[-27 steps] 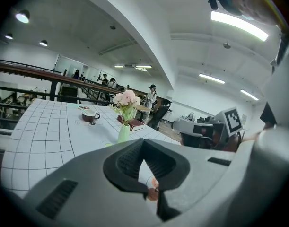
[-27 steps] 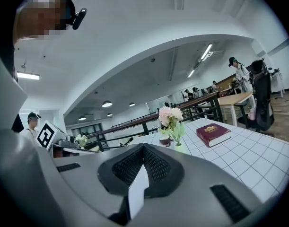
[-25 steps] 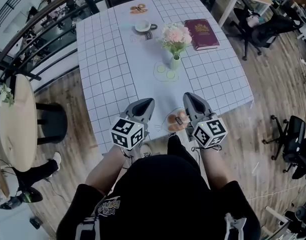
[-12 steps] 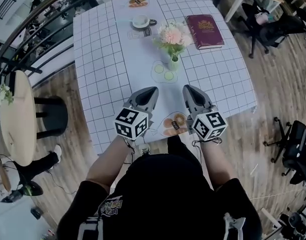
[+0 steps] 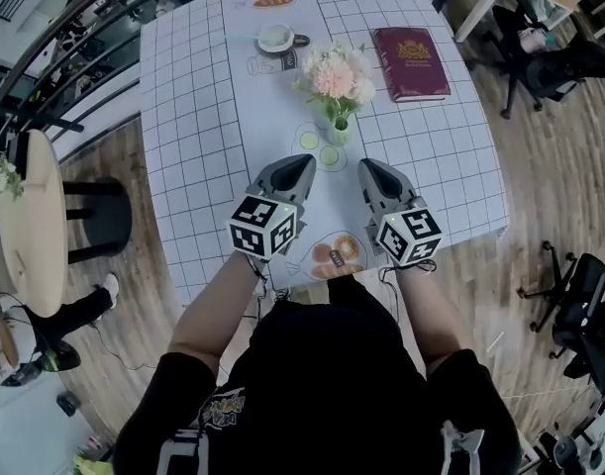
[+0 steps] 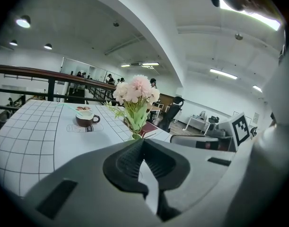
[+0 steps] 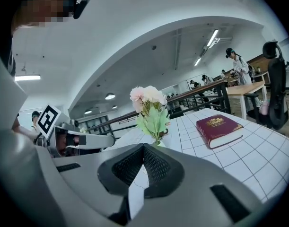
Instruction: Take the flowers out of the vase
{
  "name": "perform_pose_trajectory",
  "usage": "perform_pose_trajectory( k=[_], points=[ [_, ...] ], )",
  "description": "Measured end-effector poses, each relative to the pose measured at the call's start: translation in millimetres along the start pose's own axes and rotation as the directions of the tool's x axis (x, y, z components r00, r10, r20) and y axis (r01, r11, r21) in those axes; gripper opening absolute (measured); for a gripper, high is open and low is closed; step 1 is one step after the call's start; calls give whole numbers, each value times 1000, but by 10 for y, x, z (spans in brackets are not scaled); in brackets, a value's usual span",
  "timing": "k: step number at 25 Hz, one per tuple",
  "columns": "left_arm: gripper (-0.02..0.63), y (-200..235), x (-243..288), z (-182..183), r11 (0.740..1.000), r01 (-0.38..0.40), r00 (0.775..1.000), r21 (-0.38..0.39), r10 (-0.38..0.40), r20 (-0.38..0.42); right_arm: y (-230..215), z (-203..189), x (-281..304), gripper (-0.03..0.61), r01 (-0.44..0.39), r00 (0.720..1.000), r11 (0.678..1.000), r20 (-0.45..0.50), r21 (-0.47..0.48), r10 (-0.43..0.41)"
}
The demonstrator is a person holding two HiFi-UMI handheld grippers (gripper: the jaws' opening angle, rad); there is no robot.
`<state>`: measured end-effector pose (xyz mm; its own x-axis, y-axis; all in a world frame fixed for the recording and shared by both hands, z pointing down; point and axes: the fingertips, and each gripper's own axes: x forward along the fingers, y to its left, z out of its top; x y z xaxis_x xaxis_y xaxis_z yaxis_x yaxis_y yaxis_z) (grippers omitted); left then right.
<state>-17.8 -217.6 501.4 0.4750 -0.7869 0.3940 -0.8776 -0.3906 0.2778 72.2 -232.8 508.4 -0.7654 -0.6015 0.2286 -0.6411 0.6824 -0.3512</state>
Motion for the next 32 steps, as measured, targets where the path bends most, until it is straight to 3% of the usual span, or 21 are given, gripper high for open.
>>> perform_pose_trajectory(
  k=[8,13,14,16,21,27,32],
  points=[
    [8,135,386,30,1000,-11,1000,-15,10,-13,-272,-128,273,21,-29,998,1000,-56,-7,28],
    [11,201,551,79,1000,-16,1000,19,17,-17,-408,-231,385,23,-53,995,999,-83,-14,51],
    [21,207,580,86,1000,-11,1000,23,11,-19,-424,-243,407,23,-59,995,998,-85,-14,57],
    [107,216,627,102,1000,-1,1000,24,2,-21,-438,-266,449,26,-78,993,997,-90,-16,76],
    [188,229,760,109,999,24,999,44,-22,-46,-458,-299,535,28,-102,990,994,-99,-33,98],
    [250,212,995,182,995,80,995,54,-77,-62,-494,-355,591,75,-124,986,992,-119,-35,119],
    [264,178,1186,236,988,120,990,94,-112,-85,-510,-393,620,103,-136,982,990,-138,-41,130]
  ],
)
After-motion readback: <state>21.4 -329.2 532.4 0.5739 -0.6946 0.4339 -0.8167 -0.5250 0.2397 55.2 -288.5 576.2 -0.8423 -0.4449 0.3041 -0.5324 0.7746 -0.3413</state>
